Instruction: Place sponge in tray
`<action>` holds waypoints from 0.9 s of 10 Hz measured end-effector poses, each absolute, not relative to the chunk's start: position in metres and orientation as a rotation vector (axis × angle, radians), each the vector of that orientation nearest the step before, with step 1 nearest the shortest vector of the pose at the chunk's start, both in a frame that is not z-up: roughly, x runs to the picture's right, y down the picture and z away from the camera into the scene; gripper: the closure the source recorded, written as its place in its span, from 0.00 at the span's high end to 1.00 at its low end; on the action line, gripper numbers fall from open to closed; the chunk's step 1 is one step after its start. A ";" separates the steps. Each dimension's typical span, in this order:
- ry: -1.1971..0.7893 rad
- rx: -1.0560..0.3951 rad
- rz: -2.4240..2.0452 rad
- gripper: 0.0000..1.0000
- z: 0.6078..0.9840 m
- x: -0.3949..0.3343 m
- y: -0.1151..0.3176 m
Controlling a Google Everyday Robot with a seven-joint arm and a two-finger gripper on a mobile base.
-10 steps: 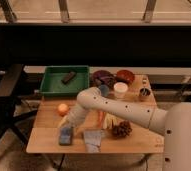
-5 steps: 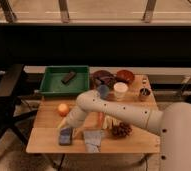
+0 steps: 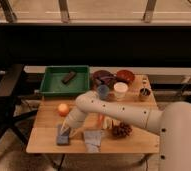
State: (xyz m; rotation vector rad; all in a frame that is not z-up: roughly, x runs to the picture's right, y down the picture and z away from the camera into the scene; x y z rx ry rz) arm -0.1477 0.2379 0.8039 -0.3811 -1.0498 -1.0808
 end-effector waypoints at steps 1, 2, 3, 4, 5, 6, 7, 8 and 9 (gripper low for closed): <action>-1.042 -0.380 -1.076 0.00 0.803 -0.146 0.237; -1.035 -0.377 -1.070 0.00 0.803 -0.145 0.235; -1.031 -0.360 -1.047 0.00 0.801 -0.142 0.230; -1.029 -0.326 -1.007 0.00 0.796 -0.136 0.216; -1.032 -0.295 -0.975 0.00 0.792 -0.132 0.203; -1.036 -0.236 -0.911 0.00 0.787 -0.122 0.181; -1.025 -0.188 -0.848 0.00 0.787 -0.108 0.161; -1.010 -0.151 -0.798 0.00 0.791 -0.098 0.145; -0.998 -0.127 -0.756 0.00 0.797 -0.090 0.133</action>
